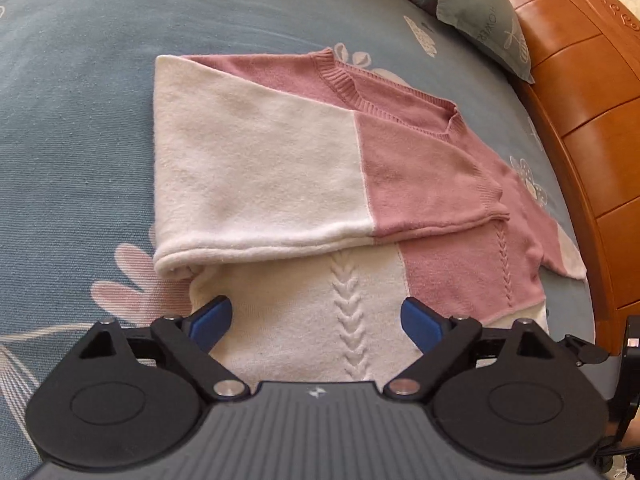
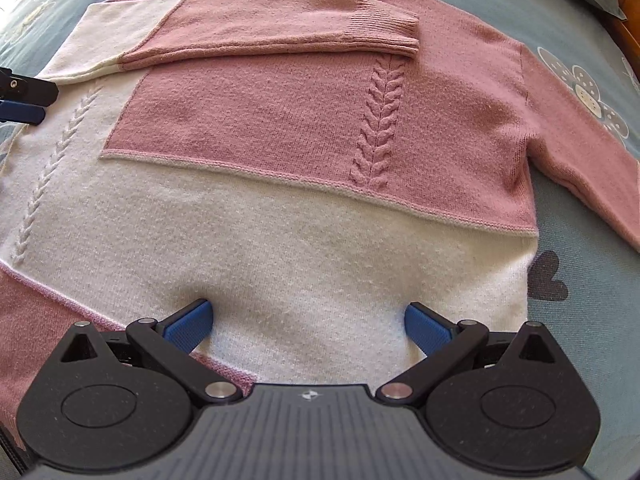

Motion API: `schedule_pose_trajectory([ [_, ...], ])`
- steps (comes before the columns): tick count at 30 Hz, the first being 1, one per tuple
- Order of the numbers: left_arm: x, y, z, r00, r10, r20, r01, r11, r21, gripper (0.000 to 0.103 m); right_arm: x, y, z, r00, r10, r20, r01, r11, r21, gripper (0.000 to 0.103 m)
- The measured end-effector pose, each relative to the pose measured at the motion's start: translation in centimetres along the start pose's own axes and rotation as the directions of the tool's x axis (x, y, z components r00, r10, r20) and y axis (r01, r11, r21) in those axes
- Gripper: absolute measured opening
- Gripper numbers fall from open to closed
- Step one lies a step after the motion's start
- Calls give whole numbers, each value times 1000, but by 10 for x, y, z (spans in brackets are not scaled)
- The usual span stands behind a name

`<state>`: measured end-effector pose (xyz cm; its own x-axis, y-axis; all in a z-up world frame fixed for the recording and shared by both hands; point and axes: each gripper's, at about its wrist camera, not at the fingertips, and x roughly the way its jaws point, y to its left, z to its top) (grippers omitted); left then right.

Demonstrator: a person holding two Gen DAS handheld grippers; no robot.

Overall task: Fold clothes
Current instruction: 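Open the left tool at the cuff and lift it away, then move the right tool across the sweater toward the other sleeve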

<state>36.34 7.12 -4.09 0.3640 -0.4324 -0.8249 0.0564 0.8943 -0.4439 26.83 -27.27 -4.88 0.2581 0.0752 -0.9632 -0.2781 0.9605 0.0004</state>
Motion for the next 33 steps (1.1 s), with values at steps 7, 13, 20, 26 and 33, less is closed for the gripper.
schedule_pose_trajectory([
  [7,-8,-17,14,997,-74,7,73,993,92,93,-3,3,-7,1000,-7,29,7,1000,14,103],
  [13,14,-47,40,996,54,71,-71,960,272,94,-6,0,-7,999,-24,27,22,999,48,103],
  [20,35,-35,44,986,159,47,-166,932,321,93,-40,0,41,978,-16,210,5,999,52,103],
  [26,39,-18,53,979,177,99,-199,928,314,97,-11,2,139,923,54,381,-55,998,-7,103],
  [33,30,-13,65,967,182,179,-228,932,282,97,37,14,154,929,71,365,-38,995,-96,103],
])
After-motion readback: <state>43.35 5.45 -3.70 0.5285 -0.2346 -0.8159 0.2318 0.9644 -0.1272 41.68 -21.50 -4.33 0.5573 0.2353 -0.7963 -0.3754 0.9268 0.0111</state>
